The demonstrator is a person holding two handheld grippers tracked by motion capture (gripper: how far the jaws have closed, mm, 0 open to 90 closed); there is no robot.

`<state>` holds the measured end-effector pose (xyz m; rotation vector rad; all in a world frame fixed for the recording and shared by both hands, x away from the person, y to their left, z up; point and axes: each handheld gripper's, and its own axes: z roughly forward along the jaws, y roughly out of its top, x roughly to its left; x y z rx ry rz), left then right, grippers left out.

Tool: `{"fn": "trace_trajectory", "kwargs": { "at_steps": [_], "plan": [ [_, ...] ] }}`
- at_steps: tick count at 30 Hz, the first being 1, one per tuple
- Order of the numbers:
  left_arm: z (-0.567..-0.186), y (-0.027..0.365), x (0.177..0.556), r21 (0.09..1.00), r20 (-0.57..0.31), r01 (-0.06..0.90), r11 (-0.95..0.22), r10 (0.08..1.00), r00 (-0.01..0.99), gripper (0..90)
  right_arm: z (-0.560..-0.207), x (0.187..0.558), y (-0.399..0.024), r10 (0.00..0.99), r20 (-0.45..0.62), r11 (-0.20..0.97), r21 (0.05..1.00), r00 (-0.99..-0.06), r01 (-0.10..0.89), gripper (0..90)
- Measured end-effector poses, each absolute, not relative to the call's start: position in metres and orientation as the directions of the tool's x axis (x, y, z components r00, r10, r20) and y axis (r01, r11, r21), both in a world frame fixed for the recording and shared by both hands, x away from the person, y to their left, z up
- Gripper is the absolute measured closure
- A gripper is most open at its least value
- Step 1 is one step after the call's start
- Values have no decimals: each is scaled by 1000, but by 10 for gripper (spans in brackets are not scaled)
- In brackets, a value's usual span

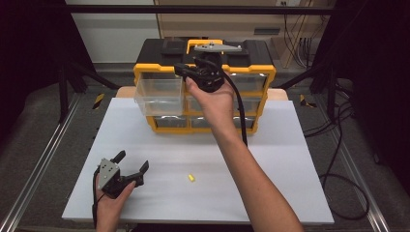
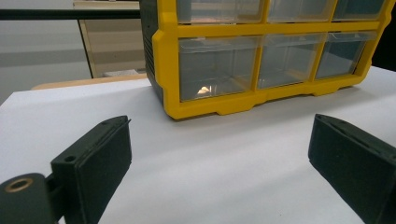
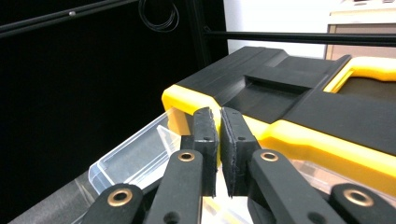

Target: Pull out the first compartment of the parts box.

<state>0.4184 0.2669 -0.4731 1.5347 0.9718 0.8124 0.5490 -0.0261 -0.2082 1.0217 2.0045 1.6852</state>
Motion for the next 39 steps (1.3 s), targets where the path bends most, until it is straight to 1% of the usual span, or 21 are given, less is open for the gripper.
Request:
{"fn": "trace_trajectory", "kwargs": {
  "at_steps": [16,39],
  "plan": [
    [-473,266,419,985,6,155,-81,901,434,60,-217,546,-15,683,187,77,943,-706,324,850],
    [-473,264,419,984,12,155,-89,898,440,59,-220,543,-5,679,150,122,942,-719,312,844]
  ]
}}
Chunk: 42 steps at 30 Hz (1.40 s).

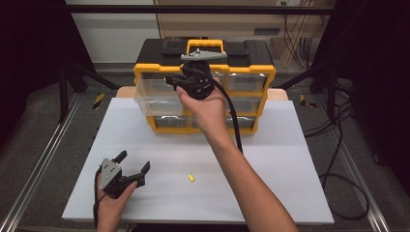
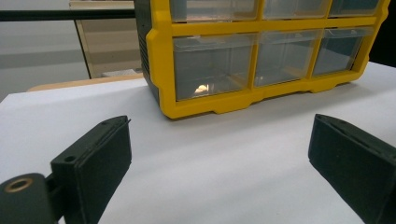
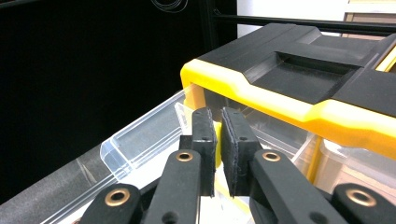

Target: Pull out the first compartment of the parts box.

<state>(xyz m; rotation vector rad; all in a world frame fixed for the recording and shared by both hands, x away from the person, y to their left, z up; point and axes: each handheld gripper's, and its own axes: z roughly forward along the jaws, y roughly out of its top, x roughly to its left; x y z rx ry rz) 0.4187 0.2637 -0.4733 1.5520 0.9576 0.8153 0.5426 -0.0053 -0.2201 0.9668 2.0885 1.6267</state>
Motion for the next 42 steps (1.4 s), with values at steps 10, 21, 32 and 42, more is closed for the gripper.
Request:
{"fn": "trace_trajectory", "kwargs": {
  "at_steps": [10,21,32,42],
  "plan": [
    [-473,264,419,984,14,155,-91,898,439,60,-221,542,-3,686,131,145,939,-716,311,839],
    [-473,263,419,984,16,154,-93,898,441,59,-224,542,-4,691,131,152,935,-711,321,835],
    [-473,263,419,984,16,154,-93,898,440,60,-224,541,-2,690,135,144,937,-711,318,804],
    [-473,263,419,984,16,153,-93,897,441,60,-222,540,-5,692,137,136,940,-709,314,798]
  ]
}}
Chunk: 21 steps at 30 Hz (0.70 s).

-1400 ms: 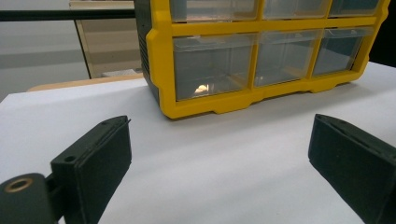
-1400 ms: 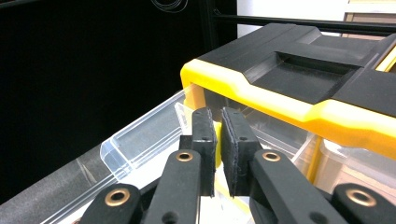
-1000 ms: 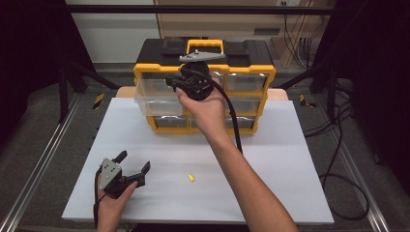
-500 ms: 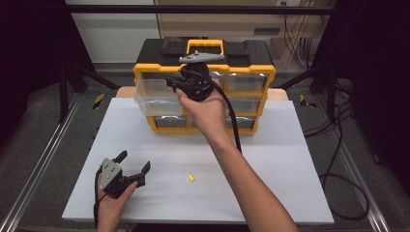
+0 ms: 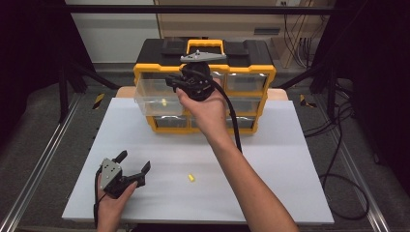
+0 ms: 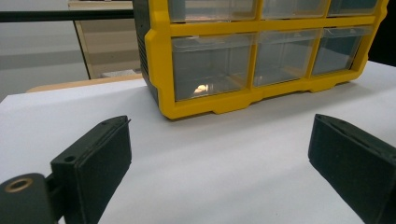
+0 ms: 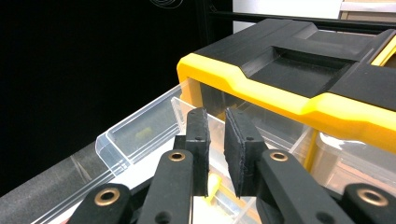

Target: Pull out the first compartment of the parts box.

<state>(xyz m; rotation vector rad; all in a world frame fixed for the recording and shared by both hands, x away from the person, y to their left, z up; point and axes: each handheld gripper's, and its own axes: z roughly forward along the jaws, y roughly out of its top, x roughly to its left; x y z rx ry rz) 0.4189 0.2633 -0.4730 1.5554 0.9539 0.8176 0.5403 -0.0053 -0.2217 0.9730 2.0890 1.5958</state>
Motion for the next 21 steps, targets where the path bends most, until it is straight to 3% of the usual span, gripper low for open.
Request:
{"fn": "trace_trajectory", "kwargs": {
  "at_steps": [12,21],
  "plan": [
    [-473,263,419,984,14,155,-92,897,443,59,-216,532,-18,697,135,116,948,-704,296,784],
    [-475,266,419,984,-2,163,-79,896,444,59,-210,516,-42,716,120,96,959,-688,267,725]
  ]
}}
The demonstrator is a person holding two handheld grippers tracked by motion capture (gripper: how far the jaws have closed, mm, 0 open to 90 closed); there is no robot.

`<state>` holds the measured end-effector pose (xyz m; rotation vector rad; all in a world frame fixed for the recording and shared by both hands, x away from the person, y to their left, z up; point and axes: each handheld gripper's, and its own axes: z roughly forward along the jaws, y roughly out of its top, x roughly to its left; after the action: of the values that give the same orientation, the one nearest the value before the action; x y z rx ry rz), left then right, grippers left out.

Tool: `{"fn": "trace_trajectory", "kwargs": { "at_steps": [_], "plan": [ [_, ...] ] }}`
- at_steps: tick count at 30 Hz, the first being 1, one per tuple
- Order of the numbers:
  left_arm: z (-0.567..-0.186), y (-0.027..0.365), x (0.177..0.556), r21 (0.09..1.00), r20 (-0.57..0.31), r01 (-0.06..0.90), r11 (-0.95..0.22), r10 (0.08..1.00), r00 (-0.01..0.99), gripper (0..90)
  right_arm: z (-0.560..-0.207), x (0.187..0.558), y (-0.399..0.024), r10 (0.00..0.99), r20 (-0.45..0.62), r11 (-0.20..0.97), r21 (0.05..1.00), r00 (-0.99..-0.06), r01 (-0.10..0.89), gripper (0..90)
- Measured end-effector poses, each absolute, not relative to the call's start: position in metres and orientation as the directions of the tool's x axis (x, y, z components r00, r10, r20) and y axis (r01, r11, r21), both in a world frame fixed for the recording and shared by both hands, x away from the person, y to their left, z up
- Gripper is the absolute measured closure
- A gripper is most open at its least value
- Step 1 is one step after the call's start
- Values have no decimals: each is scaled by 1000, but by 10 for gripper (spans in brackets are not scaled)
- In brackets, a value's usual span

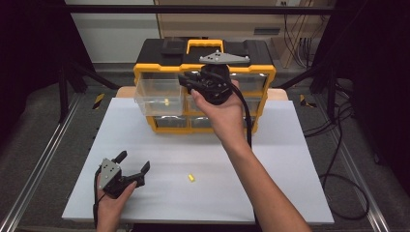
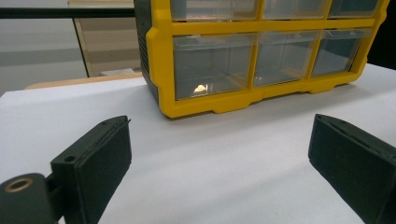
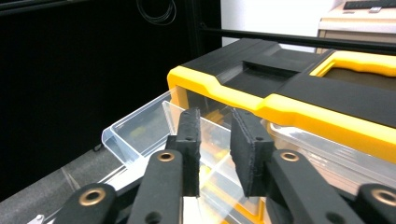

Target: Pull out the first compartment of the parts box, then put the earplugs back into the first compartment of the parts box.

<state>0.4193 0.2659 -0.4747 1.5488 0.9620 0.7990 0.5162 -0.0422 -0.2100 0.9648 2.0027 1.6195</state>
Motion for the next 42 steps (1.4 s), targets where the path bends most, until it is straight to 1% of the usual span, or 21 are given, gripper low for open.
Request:
{"fn": "trace_trajectory", "kwargs": {
  "at_steps": [9,19,22,23,25,28,31,34,37,42],
  "plan": [
    [-475,266,420,984,-7,162,-72,897,442,59,-214,494,-60,735,93,96,966,-672,238,625],
    [-475,269,420,985,-14,163,-64,898,439,59,-236,481,-73,765,69,122,961,-640,249,466],
    [-475,268,420,984,-14,163,-65,898,439,59,-248,480,-74,772,66,134,955,-632,265,377],
    [-475,268,420,984,-12,164,-67,897,442,59,-250,480,-73,776,63,140,953,-627,269,361],
    [-475,268,420,984,-10,163,-70,896,444,59,-258,478,-73,793,34,155,954,-608,256,313],
    [-474,268,419,984,3,160,-82,898,441,59,-270,477,-74,802,25,162,953,-597,257,211],
    [-472,268,418,985,7,154,-82,900,435,59,-280,475,-76,810,25,175,943,-586,283,138],
    [-473,266,419,983,15,158,-93,900,435,59,-290,470,-80,813,49,159,940,-581,301,122],
    [-473,266,419,982,23,159,-101,901,433,58,-298,469,-84,808,55,171,931,-587,322,109],
    [-473,270,419,983,11,160,-87,906,423,58,-314,466,-84,802,73,173,921,-593,348,83]
  ]
}}
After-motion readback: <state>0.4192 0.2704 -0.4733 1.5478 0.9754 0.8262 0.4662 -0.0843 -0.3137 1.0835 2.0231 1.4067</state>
